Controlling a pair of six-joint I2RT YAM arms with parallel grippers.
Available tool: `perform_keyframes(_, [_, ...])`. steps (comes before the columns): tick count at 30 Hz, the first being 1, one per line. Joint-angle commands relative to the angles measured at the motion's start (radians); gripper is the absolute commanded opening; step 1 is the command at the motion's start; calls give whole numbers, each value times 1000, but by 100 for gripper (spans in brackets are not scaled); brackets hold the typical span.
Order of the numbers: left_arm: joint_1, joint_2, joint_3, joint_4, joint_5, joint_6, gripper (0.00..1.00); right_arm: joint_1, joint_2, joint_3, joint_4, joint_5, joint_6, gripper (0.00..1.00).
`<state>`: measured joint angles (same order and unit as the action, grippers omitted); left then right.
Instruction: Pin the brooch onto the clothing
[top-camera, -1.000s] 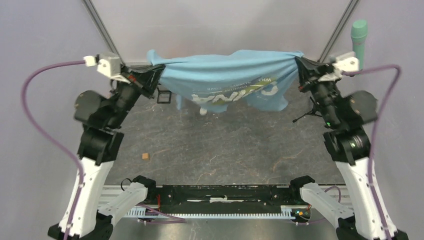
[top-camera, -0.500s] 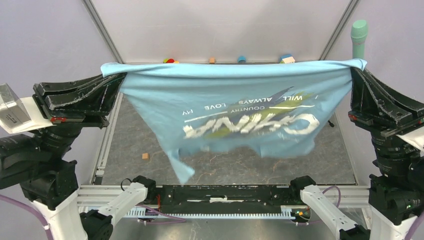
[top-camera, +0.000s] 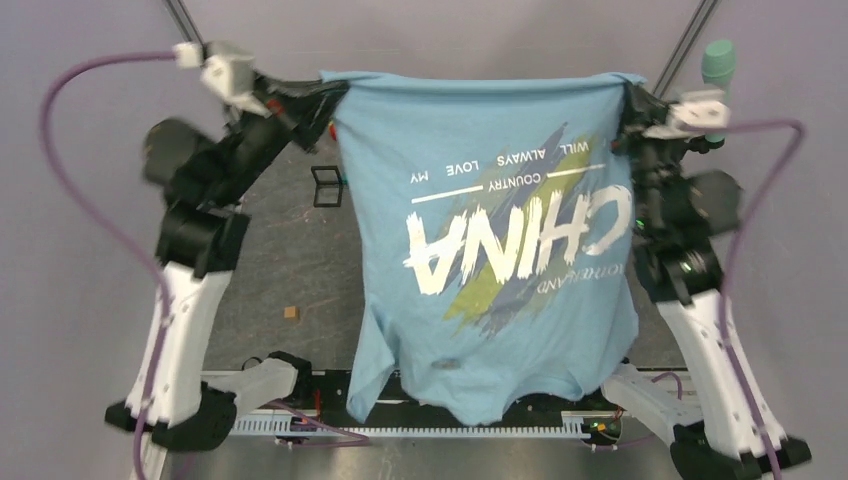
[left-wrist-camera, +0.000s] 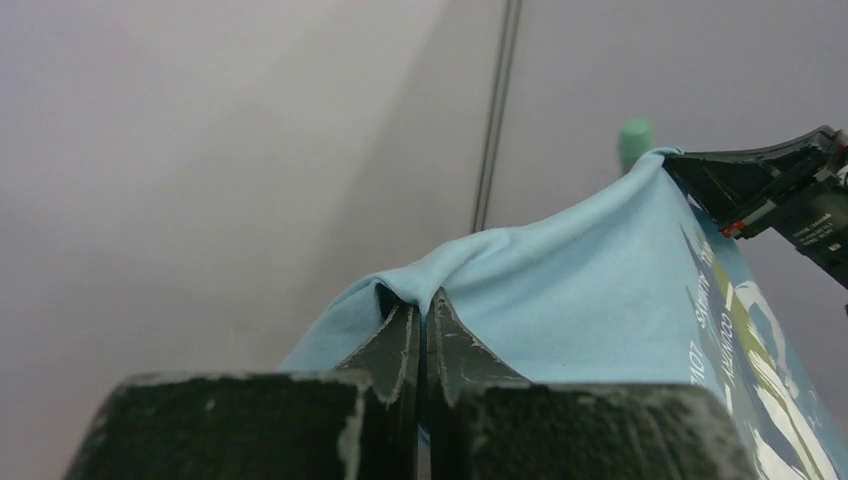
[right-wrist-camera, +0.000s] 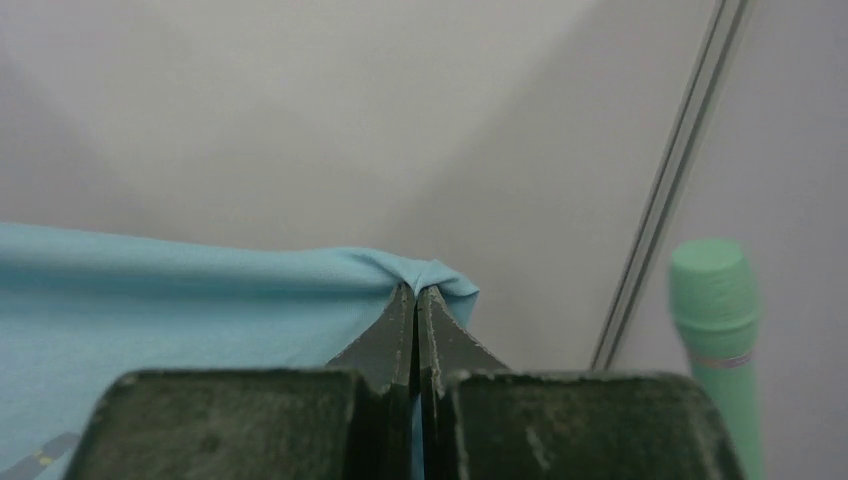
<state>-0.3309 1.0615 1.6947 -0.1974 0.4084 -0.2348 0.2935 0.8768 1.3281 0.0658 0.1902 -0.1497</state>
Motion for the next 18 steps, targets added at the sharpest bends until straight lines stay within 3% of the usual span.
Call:
perform_keyframes(1, [36, 290, -84, 47, -66, 72, 2, -12, 256, -172, 236, 190, -78, 0])
perform_keyframes(3, [60, 476, -88, 62, -22, 48, 7, -30, 411, -198, 290, 154, -54, 0])
perform_keyframes(4, [66, 555, -82, 68, -31, 35, 18, -39, 487, -196, 302, 138, -42, 4])
perform_keyframes(7, [72, 794, -31, 69, -25, 20, 83, -56, 737, -122, 277, 58, -18, 67])
perform_keyframes(8, [72, 858, 3, 53, -14, 17, 95, -60, 818, -73, 236, 35, -13, 81])
perform_keyframes(9, [70, 896, 31, 44, 8, 10, 100, -63, 873, -37, 208, 9, -4, 87])
perform_keyframes(12, [68, 922, 10, 81, 58, -40, 100, -68, 955, 24, 120, -76, 40, 98])
perform_keyframes(18, [63, 723, -252, 156, 76, -116, 100, -68, 814, -138, 67, -201, 135, 98])
